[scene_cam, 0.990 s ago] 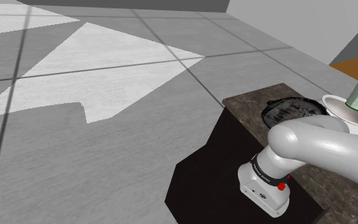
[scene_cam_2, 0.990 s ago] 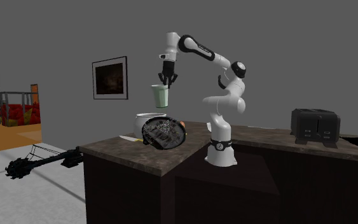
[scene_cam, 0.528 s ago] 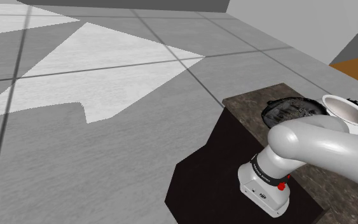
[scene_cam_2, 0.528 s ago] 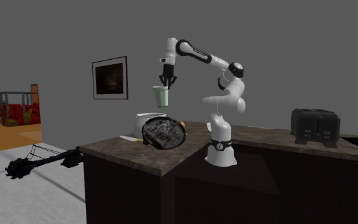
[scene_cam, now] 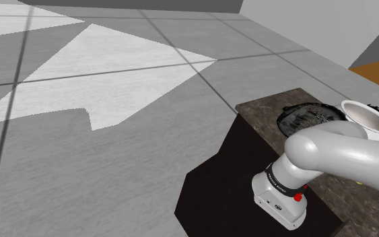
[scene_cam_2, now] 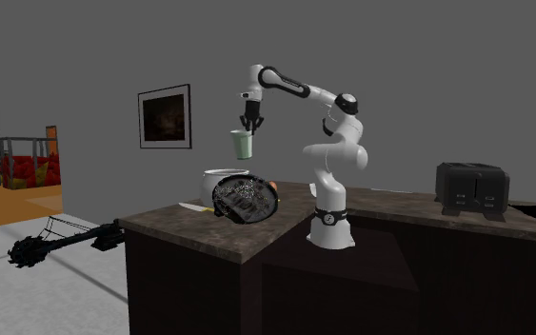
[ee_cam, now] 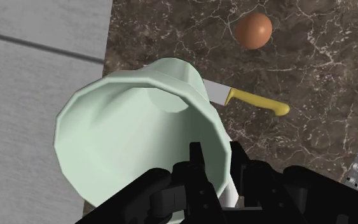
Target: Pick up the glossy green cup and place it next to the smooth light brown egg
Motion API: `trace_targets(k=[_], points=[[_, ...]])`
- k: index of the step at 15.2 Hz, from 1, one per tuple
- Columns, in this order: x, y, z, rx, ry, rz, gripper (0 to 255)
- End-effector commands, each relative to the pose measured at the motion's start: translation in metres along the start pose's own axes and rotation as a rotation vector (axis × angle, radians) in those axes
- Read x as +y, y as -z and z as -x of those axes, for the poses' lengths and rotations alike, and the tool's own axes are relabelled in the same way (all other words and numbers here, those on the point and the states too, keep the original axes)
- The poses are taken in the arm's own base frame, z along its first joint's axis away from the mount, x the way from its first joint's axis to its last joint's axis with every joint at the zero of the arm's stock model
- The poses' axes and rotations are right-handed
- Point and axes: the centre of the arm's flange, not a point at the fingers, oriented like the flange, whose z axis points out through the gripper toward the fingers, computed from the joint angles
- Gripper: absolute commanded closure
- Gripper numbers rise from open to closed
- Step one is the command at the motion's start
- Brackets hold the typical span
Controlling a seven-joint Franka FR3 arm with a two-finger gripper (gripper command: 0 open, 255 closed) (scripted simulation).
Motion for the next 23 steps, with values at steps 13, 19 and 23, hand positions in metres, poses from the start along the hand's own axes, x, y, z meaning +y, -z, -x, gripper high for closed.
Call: trace_targets(k=[13,19,23], points=[[0.041,-0.032,0.11,-0.001,0.001,0.001,255],[0.038,-0.063,0.11,-0.001,0.001,0.001,255],[0.035,-0.084,0.109,-0.001,0.001,0.001,255]])
